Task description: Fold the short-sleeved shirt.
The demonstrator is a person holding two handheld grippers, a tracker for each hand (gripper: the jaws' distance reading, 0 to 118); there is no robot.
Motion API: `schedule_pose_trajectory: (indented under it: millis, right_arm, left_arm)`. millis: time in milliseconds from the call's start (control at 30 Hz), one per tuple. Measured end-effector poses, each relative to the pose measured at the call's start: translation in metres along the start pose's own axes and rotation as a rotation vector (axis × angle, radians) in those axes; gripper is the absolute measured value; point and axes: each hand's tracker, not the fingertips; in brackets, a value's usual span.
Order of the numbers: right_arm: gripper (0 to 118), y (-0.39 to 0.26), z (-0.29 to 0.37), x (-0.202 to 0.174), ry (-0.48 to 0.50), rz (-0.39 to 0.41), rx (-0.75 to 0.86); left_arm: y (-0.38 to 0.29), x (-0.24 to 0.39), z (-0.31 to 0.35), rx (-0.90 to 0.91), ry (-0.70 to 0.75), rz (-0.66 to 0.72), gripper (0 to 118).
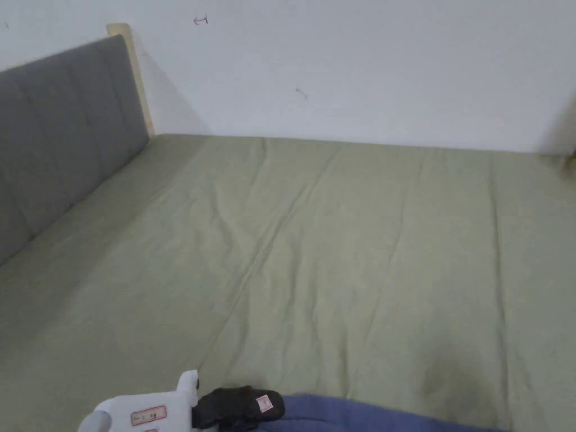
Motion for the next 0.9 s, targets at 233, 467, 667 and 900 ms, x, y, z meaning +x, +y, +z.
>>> schedule_pose_trajectory:
  millis: [233,467,667,900]
  right_arm:
    - [0,0.002,-0.002,-0.012,0.034,-0.017,-0.038]
    - [0,0.007,0.016,-0.017,0.091,-0.027,-0.018]
    - [0,-0.002,0.027,-0.018,0.122,0.022,-0.045]
    - [0,0.000,0.044,-0.014,0.150,0.032,-0.044]
  left_arm:
    - [-0.008,0.042,0.019,0.054,0.345,-0.132,9]
    - [-0.044,0.144,0.076,0.295,1.114,-0.721,9]
    - [-0.048,0.173,0.055,0.271,0.842,-0.529,10]
    - [-0.086,0.220,-0.061,-0.057,0.452,-0.530,88]
